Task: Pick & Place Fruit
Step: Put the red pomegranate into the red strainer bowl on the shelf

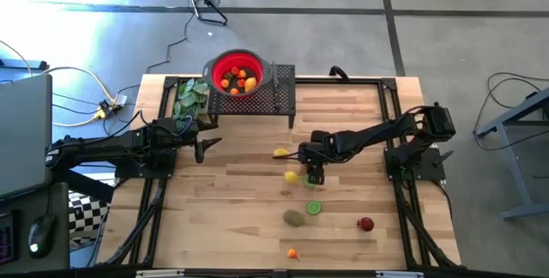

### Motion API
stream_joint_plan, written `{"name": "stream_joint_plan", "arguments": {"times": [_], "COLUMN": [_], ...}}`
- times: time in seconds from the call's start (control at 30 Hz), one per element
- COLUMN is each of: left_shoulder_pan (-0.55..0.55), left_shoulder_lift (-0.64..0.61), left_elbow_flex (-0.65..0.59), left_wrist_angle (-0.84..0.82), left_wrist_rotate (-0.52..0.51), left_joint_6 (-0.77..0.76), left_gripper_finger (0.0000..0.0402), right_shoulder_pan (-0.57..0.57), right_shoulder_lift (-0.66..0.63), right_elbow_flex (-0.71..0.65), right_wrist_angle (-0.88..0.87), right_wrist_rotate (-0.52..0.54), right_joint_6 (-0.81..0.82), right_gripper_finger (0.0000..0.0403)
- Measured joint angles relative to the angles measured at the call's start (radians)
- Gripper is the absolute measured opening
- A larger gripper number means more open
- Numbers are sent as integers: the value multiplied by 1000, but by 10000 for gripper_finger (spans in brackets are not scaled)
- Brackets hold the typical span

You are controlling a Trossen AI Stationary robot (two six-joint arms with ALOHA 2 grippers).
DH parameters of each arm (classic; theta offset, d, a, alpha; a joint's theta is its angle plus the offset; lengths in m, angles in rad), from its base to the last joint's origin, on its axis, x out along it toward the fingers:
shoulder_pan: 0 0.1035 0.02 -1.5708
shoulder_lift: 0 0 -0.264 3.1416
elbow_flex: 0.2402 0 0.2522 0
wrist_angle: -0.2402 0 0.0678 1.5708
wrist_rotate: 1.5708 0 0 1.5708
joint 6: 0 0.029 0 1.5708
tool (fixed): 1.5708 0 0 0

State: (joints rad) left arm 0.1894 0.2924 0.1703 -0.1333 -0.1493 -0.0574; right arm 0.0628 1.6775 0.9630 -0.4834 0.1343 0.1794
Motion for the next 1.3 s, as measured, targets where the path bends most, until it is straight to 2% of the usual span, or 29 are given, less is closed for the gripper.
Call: {"name": "stream_joint_plan", "arguments": {"times": [0.17, 0.3, 0.6, 1.1, 1.3], "left_shoulder_pan": [0, 0, 0, 0, 0], "left_shoulder_lift": [0, 0, 0, 0, 0], "left_elbow_flex": [0, 0, 0, 0, 0], "left_wrist_angle": [-6, -14, -34, -34, -34], "left_wrist_rotate": [0, 0, -3, -3, -2], "left_joint_6": [0, 0, 0, 0, 0], "left_gripper_finger": [228, 228, 228, 228, 228], "right_shoulder_pan": [0, 0, 0, 0, 0], "right_shoulder_lift": [24, 56, 76, 75, 75], "right_elbow_flex": [0, 0, 0, 0, 0], "right_wrist_angle": [10, 20, 35, 19, 20], "right_wrist_rotate": [10, -5, -1, -3, -3], "right_joint_6": [-13, -20, -20, -20, -20], "right_gripper_finger": [288, 288, 271, 217, 212]}}
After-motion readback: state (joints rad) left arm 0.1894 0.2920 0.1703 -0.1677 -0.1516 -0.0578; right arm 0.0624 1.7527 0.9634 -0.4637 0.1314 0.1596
